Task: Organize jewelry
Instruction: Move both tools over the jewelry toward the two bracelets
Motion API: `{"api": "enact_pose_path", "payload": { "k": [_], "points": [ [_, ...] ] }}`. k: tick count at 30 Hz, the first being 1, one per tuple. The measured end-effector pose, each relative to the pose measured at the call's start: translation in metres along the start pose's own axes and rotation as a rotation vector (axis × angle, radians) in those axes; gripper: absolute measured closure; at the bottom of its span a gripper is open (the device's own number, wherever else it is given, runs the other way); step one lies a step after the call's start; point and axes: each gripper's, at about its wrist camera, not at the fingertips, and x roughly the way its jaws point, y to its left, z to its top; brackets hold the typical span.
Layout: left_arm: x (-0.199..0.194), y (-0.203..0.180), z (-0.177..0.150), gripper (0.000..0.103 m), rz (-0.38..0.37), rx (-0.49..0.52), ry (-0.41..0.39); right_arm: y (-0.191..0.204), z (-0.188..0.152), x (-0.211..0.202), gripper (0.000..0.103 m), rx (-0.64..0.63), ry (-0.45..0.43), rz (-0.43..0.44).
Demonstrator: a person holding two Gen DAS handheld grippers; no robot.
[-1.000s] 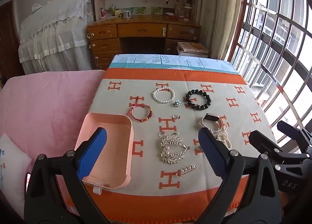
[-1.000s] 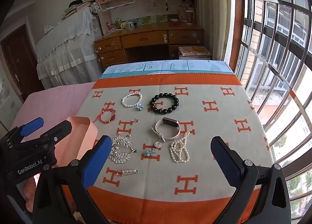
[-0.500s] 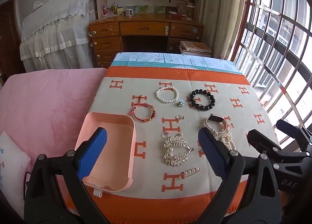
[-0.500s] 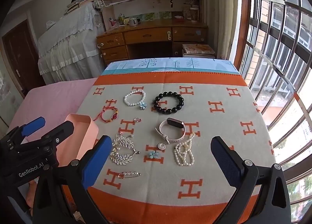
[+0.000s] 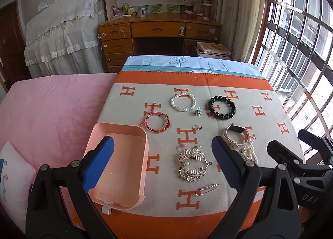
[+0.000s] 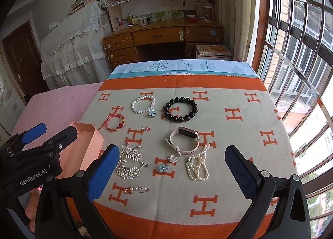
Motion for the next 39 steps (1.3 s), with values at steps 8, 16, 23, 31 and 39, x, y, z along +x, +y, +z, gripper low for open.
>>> {"api": "enact_pose_path", "payload": {
  "k": [8, 16, 23, 31, 39],
  "points": [
    [0.001, 0.000, 0.000, 0.009, 0.001, -0.001, 0.003, -0.002, 0.001, 0.006, 0.000, 0.007, 0.001, 0.005],
    [0.012, -0.005, -0.001, 0.009, 0.011, 0.019, 0.034, -0.006, -0.005, 0.007, 0.000, 0.023, 0.006, 0.027],
    [0.018, -0.009, -0.005, 0.009, 0.020, 0.043, 0.054, -0.010, -0.008, 0.016, 0.000, 0.051, 0.021, 0.049],
    [0.022, -0.010, -0.007, 0.009, 0.016, 0.041, 0.076, -0.010, -0.009, 0.020, 0.000, 0.052, 0.031, 0.053],
    [0.025, -0.009, -0.006, 0.009, 0.002, 0.046, 0.104, -0.005, -0.008, 0.025, 0.000, 0.039, 0.048, 0.062]
  ]
}}
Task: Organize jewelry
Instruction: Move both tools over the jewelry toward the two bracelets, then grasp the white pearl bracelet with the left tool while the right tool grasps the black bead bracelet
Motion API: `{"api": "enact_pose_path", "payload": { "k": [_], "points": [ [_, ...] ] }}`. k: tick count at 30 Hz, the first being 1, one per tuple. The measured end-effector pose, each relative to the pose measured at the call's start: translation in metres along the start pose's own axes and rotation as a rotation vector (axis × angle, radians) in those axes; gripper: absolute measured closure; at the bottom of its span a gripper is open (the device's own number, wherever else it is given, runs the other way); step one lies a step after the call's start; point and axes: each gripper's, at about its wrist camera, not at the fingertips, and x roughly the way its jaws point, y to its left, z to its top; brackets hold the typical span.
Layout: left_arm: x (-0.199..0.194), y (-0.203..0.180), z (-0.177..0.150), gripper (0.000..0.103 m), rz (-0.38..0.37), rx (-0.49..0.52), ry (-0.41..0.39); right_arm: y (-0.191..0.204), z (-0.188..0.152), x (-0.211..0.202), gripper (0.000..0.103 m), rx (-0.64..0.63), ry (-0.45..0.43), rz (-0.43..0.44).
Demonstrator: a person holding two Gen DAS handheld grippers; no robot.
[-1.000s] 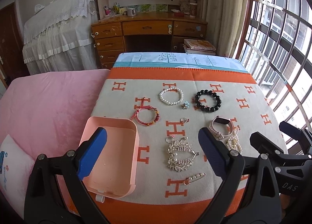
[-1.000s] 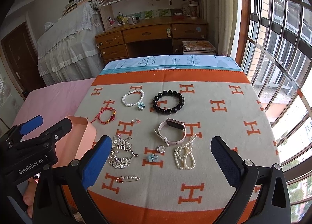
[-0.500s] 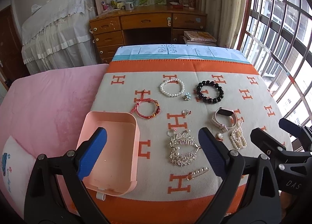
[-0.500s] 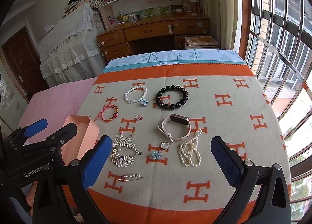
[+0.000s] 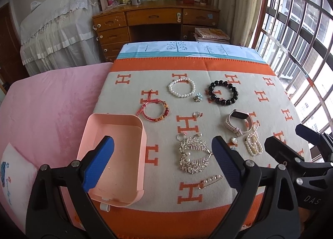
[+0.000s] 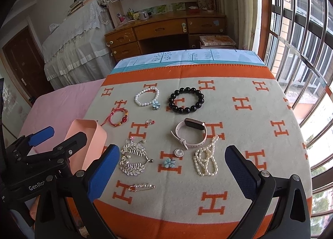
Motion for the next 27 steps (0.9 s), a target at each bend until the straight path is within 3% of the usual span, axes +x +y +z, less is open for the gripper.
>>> {"api": "enact_pose_path", "payload": {
  "k": [6, 15, 27],
  "points": [
    [0.010, 0.004, 0.008, 0.009, -0.020, -0.010, 0.045, 0.002, 0.005, 0.004, 0.001, -0.012, 0.019, 0.001],
    [0.032, 0.008, 0.030, 0.009, -0.084, 0.008, 0.084, 0.002, 0.024, 0.023, 0.016, -0.033, 0.084, 0.013],
    [0.061, 0.017, 0.073, 0.009, -0.169, 0.039, 0.178, -0.023, 0.084, 0.044, 0.020, -0.011, 0.115, 0.035]
  ]
}}
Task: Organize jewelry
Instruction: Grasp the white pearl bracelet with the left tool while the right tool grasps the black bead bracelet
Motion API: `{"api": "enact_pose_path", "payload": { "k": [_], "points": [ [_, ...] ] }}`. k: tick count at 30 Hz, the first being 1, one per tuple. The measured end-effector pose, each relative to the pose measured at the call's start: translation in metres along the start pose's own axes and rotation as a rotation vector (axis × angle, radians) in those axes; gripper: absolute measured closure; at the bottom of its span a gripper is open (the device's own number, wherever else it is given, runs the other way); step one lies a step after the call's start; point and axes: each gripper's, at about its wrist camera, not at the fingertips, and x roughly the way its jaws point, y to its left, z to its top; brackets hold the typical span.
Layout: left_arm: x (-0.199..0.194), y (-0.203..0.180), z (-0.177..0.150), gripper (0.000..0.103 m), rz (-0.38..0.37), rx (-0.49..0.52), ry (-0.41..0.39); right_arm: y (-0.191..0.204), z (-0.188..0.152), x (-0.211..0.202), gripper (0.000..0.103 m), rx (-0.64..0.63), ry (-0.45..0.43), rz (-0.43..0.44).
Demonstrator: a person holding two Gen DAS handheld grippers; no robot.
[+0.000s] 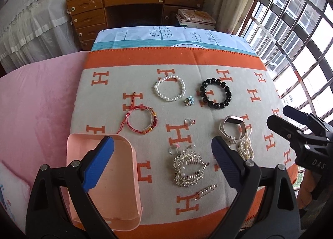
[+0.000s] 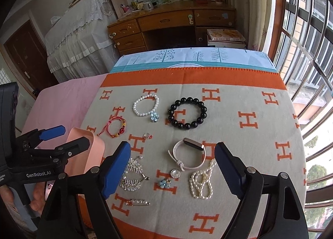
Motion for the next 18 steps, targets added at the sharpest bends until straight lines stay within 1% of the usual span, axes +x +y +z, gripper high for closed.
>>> {"api": "enact_pose_path", "payload": {
  "k": [4, 6, 8, 10, 14, 17, 18],
  "points": [
    [0.022, 0.009, 0.031, 0.011, 0.029, -0.006, 0.011, -0.022, 0.029, 0.037, 0.032, 0.070, 0.085, 0.007],
    [0.038, 0.016, 0.047, 0.012, 0.025, -0.028, 0.020, -0.035, 0.041, 0.057, 0.034, 0.108, 0.116, 0.006],
    [0.057, 0.021, 0.062, 0.013, 0.022, -0.036, 0.043, -0.043, 0.050, 0.076, 0.035, 0.117, 0.134, -0.016],
    [0.078, 0.023, 0.074, 0.014, 0.023, -0.031, 0.068, -0.051, 0.057, 0.094, 0.039, 0.129, 0.155, -0.025],
    [0.126, 0.020, 0.089, 0.014, 0.042, -0.013, 0.149, -0.063, 0.068, 0.131, 0.045, 0.161, 0.203, -0.024],
    [0.155, 0.017, 0.093, 0.015, 0.101, -0.005, 0.161, -0.065, 0.071, 0.152, 0.050, 0.156, 0.226, -0.034],
    [0.163, 0.017, 0.095, 0.018, 0.113, -0.007, 0.165, -0.066, 0.072, 0.158, 0.051, 0.152, 0.233, -0.037]
  ]
}}
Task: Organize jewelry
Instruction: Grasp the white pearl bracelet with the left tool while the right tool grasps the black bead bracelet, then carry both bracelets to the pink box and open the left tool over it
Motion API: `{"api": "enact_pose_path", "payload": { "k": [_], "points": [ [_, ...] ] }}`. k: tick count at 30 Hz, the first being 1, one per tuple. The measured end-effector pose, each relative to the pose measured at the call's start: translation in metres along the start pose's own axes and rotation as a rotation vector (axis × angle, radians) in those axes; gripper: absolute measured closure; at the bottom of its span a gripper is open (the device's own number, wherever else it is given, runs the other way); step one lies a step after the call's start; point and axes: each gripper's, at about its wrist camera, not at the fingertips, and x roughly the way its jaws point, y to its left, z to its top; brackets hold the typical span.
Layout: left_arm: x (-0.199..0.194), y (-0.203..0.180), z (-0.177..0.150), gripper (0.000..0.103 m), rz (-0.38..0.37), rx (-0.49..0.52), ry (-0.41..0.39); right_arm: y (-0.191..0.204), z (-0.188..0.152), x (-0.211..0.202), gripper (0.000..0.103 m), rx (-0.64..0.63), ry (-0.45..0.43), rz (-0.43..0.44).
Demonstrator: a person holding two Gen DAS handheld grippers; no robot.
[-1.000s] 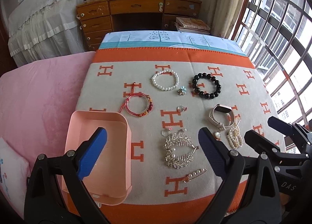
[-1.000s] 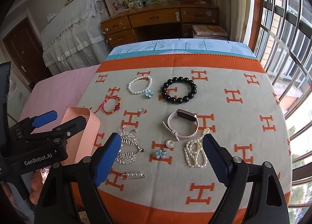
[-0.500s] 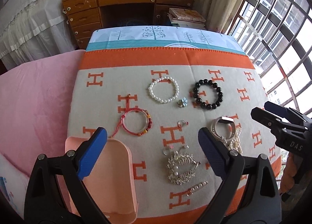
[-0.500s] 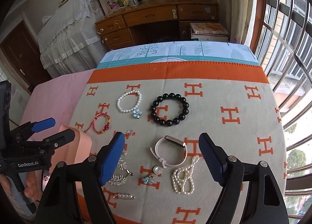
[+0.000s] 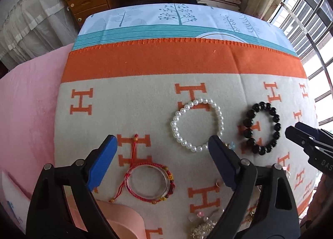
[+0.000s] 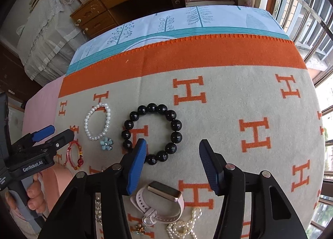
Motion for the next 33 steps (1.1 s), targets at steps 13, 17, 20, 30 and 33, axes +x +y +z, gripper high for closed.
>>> {"api": "enact_pose_path", "payload": {
  "k": [13, 17, 20, 30, 33],
  "points": [
    [0.054, -0.006, 0.025, 0.061, -0.010, -0.030, 0.073, 0.010, 0.004, 0.040, 0.076, -0.027, 0.050, -0.024],
    [0.047, -0.010, 0.025, 0.097, -0.007, -0.010, 0.064, 0.009, 0.003, 0.040, 0.087, -0.024, 0.045, -0.028],
    [0.040, -0.009, 0.018, 0.098, 0.011, -0.009, 0.020, 0.006, 0.000, 0.035, 0.088, -0.014, 0.029, -0.022],
    [-0.054, -0.002, 0.001, 0.098, -0.036, -0.017, -0.195, 0.008, -0.012, -0.039, 0.088, -0.001, -0.119, 0.065],
    [-0.092, 0.004, -0.013, 0.098, -0.039, -0.013, -0.255, 0.016, -0.019, -0.067, 0.088, -0.008, -0.167, 0.090]
  ]
}}
